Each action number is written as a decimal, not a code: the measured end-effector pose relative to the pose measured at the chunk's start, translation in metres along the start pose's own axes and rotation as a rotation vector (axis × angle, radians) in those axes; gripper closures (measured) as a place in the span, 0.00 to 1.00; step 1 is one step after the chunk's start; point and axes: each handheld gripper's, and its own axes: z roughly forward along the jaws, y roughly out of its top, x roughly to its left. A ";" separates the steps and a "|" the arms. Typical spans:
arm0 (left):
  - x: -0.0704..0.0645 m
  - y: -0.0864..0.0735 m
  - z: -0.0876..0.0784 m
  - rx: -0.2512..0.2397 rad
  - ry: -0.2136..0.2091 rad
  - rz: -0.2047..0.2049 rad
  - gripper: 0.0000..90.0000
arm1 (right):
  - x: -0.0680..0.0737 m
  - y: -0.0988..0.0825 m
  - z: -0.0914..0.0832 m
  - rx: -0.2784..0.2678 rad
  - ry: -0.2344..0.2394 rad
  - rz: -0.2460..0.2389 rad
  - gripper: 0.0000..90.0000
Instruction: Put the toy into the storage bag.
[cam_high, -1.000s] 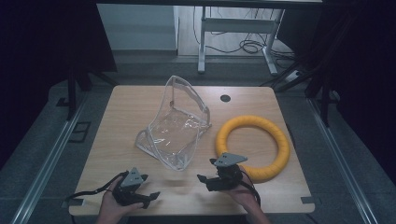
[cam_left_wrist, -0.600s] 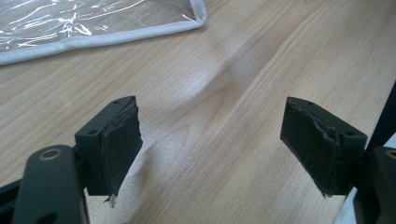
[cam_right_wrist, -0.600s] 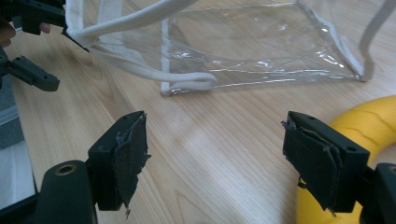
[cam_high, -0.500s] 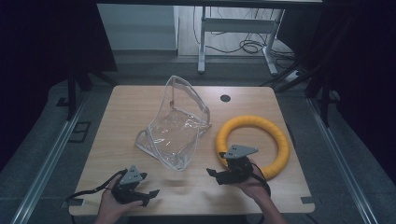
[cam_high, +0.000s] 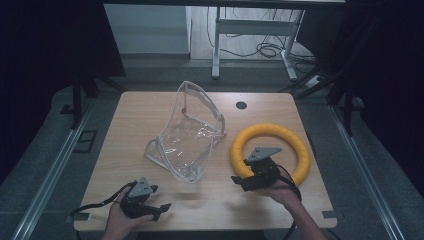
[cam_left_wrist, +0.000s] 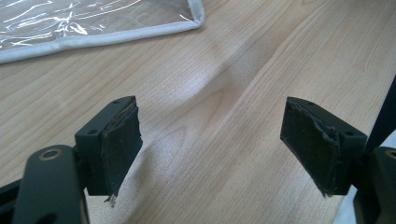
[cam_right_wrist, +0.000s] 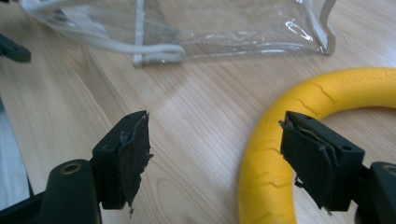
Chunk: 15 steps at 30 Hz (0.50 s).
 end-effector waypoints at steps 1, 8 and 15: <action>0.000 0.000 0.000 0.004 0.002 -0.001 0.22 | -0.001 0.000 0.000 0.007 -0.003 -0.005 0.28; 0.000 0.000 0.000 0.007 0.005 0.002 0.22 | -0.010 -0.003 0.000 0.072 -0.014 -0.010 0.28; 0.000 0.000 -0.001 0.006 0.005 0.003 0.22 | -0.021 -0.008 0.001 0.144 -0.043 -0.014 0.29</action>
